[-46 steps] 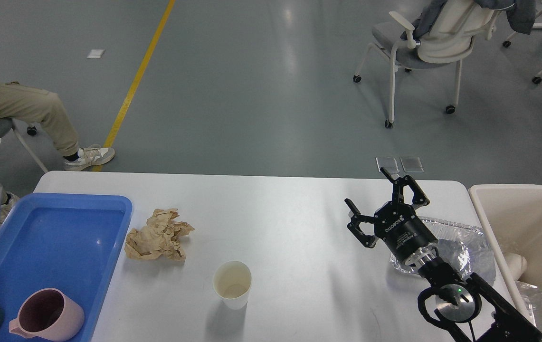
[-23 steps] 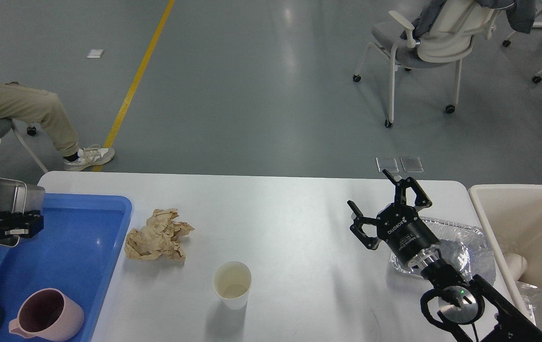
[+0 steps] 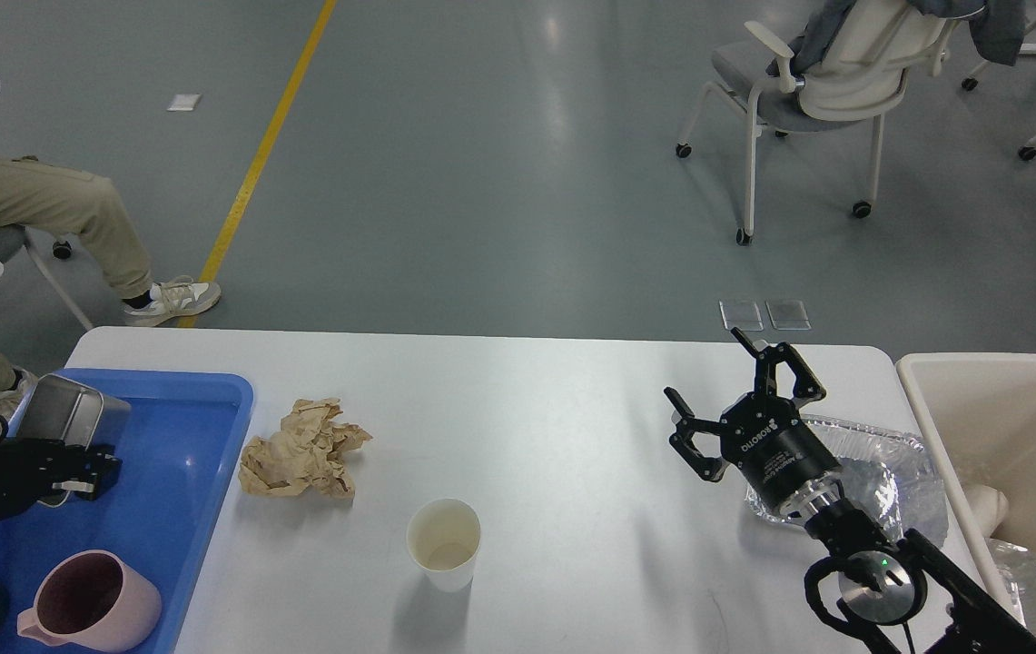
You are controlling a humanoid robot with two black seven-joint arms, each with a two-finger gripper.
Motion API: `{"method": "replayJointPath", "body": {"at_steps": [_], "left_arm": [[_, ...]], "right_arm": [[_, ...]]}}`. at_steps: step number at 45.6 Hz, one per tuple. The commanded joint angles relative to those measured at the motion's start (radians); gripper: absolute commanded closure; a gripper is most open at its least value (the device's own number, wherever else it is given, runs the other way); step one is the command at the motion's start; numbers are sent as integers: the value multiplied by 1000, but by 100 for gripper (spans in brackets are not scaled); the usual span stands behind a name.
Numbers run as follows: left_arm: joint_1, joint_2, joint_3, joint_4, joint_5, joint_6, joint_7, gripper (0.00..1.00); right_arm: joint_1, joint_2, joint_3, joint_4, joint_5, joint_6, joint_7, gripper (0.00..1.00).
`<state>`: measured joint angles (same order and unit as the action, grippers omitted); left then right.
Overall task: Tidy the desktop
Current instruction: 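Lift the metal tin and place it into the blue tray, then release the tin and raise the left gripper above the tray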
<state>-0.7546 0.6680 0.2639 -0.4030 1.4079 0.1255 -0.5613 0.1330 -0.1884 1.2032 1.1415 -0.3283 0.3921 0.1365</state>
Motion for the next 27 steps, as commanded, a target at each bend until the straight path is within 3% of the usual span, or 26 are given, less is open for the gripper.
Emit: {"method": "replayJointPath", "body": {"at_steps": [1, 11, 21, 27], "left_arm": [[-5, -45, 43, 45, 0, 14, 0, 96], [-5, -81, 84, 78, 0, 42, 0, 92], [8, -76, 84, 78, -17, 74, -2, 64], [9, -74, 84, 76, -17, 83, -3, 53]], "right_arm": [[-4, -2, 2, 0, 0, 1, 0, 0], [-7, -2, 2, 1, 0, 1, 0, 0], [-9, -2, 2, 0, 0, 1, 0, 0], [-7, 0, 4, 1, 0, 1, 0, 0]]}}
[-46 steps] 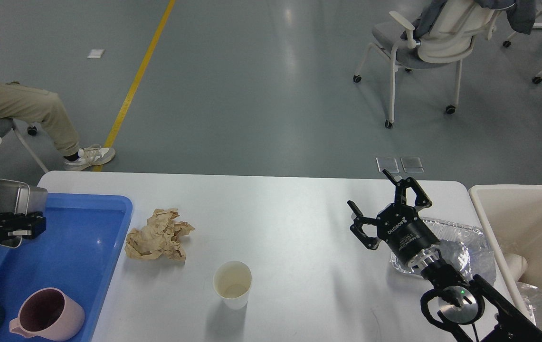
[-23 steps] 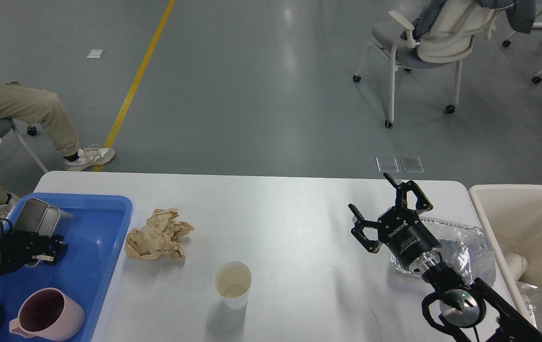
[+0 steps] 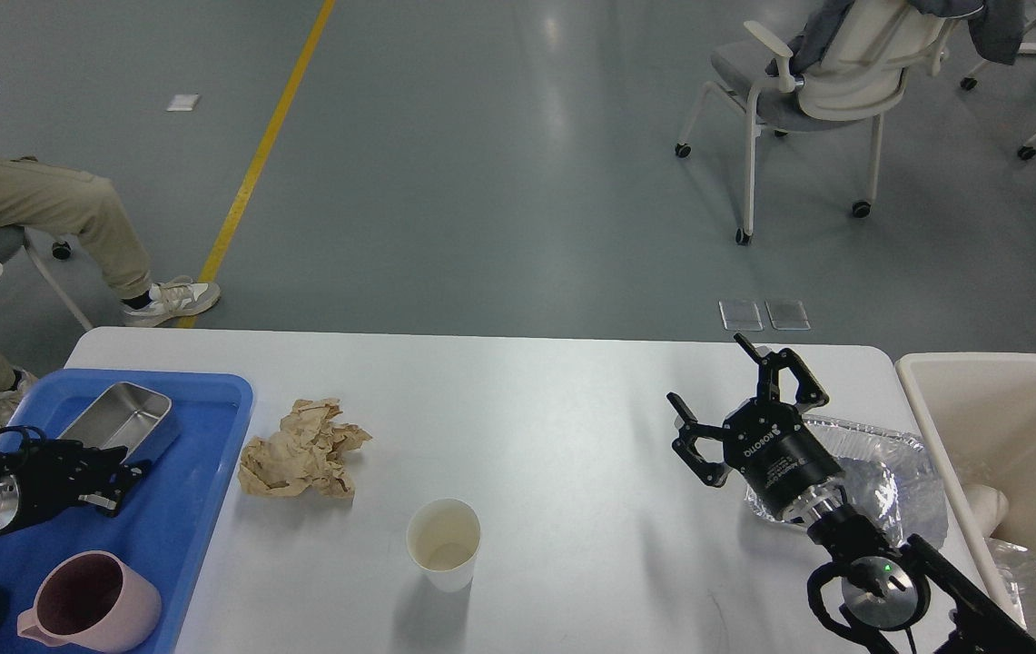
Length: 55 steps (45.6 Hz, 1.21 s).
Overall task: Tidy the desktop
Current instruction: 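Release the tin and raise the left gripper above the tray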
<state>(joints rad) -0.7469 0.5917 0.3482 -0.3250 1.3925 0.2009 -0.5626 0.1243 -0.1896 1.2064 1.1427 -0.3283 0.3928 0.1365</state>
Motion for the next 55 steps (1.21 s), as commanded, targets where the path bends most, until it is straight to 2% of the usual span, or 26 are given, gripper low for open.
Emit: {"method": "replayJointPath", "body": {"at_steps": [1, 6, 11, 19, 22, 26, 34, 41, 47, 55], "left_arm": [[1, 3, 0, -2, -1, 8, -2, 49], [-3, 5, -15, -3, -12, 17, -25, 24], [-11, 14, -21, -16, -73, 17, -53, 22], [-19, 28, -20, -31, -216, -5, -31, 16], [-23, 65, -25, -92, -231, -32, -25, 16], [-40, 155, -61, -256, -239, -46, -17, 16], [-25, 307, -253, -597, -241, -48, 0, 14], [43, 405, -389, -802, -262, -44, 9, 13], [156, 430, -550, -890, -303, -41, 32, 11], [351, 366, -848, -905, -374, -40, 36, 10]], "right_arm": [[2, 1, 1, 0, 0, 0, 0, 0], [2, 1, 1, 0, 0, 0, 0, 0], [2, 1, -1, -1, 0, 1, 0, 0], [2, -2, -1, 0, 0, 1, 0, 0], [3, -8, -1, -1, 0, 1, 0, 0], [3, -14, -1, -1, 0, 1, 0, 0], [5, -22, -2, -1, 0, 1, 0, 0], [2, -22, -5, -4, -2, 1, -2, 0], [2, -33, -5, -11, -2, 1, -2, 0], [2, -56, -5, -12, -2, 1, -3, 0]]}}
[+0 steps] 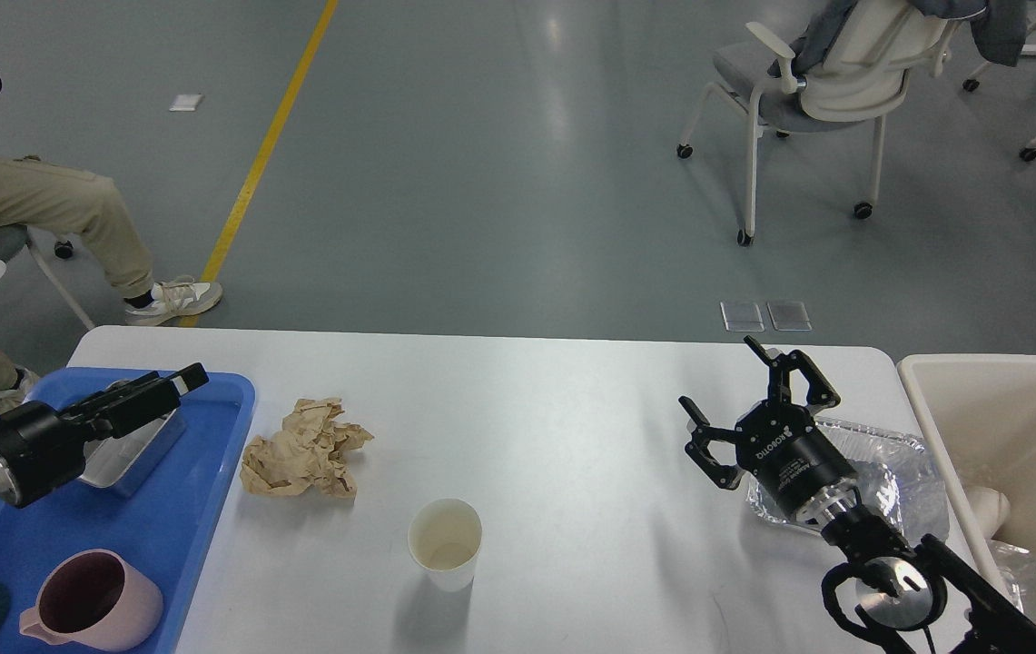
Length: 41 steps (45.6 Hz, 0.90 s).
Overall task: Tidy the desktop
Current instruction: 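Release the tin and raise the left gripper above the tray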
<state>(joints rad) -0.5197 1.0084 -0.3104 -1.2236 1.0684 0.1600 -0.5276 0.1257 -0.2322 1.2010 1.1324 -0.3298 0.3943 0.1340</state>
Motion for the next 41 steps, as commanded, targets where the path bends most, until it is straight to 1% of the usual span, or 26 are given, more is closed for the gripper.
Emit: {"method": "replayJointPath", "body": {"at_steps": [1, 5, 10, 16, 17, 23, 28, 32, 41], "left_arm": [[147, -66, -231, -7, -57, 1, 1, 10], [236, -131, -386, -5, -67, 0, 3, 10], [325, -247, -553, 1, -67, -10, 3, 10], [379, -368, -716, 3, -70, -56, 4, 10], [394, -408, -763, 3, -76, -68, 4, 10], [420, -531, -889, 3, -90, -117, 6, 10], [422, -596, -955, 9, -131, -135, 12, 10], [422, -622, -963, 9, -208, -137, 50, 10], [423, -625, -951, 29, -301, -137, 170, 4]], "right_arm": [[0, -13, 0, -2, 0, 0, -1, 0], [-1, -19, 0, -3, 0, 0, -1, 0], [-9, -21, 0, -2, 0, 0, -1, 0], [-17, -21, 0, -2, 0, 0, -1, 0], [-18, -21, 0, -2, 0, 0, -1, 0], [-23, -21, 0, -2, 0, 0, 1, 0], [-29, -21, 2, 0, 0, -2, 1, 0], [-34, -19, 2, -2, 0, 0, 1, 0], [-37, -19, 2, 0, 0, -2, 1, 0]]}}
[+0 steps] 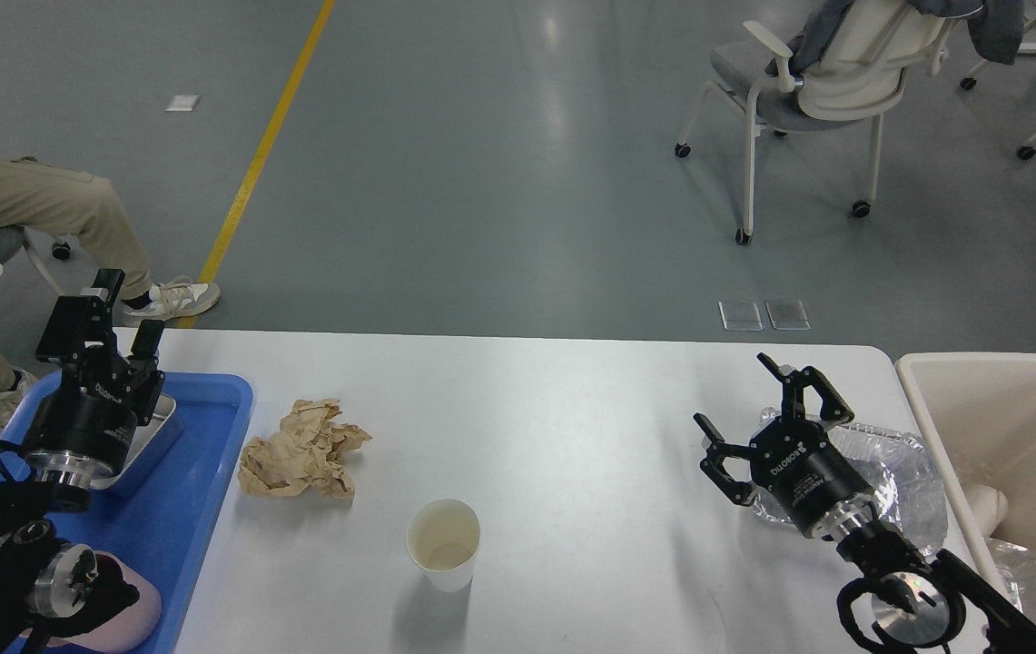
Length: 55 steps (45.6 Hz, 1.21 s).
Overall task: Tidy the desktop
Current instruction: 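Release the tin and raise the left gripper above the tray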
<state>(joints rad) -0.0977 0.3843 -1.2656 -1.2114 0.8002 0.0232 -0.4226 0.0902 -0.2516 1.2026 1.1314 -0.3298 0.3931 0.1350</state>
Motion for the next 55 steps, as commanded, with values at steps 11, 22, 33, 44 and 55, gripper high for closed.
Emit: {"method": "replayJointPath", "body": {"at_steps": [11, 22, 33, 44, 55], "left_arm": [[-2, 2, 6, 92, -114, -26, 200, 3], [-13, -4, 8, 95, -156, -28, 274, 3], [-14, -7, 0, 93, -165, -31, 262, 3], [-31, -18, -1, 111, -173, -31, 260, 3], [-48, -30, -18, 136, -315, -178, 272, 3]], "right_arm": [[-1, 0, 0, 1, 0, -2, 0, 0], [-9, -2, 5, -1, 0, -2, 0, 0], [-13, 3, 12, 1, 0, -2, 0, 0], [-12, 18, 14, -1, 0, -2, 0, 0], [-10, 18, 18, 1, 0, -2, 1, 0]]}}
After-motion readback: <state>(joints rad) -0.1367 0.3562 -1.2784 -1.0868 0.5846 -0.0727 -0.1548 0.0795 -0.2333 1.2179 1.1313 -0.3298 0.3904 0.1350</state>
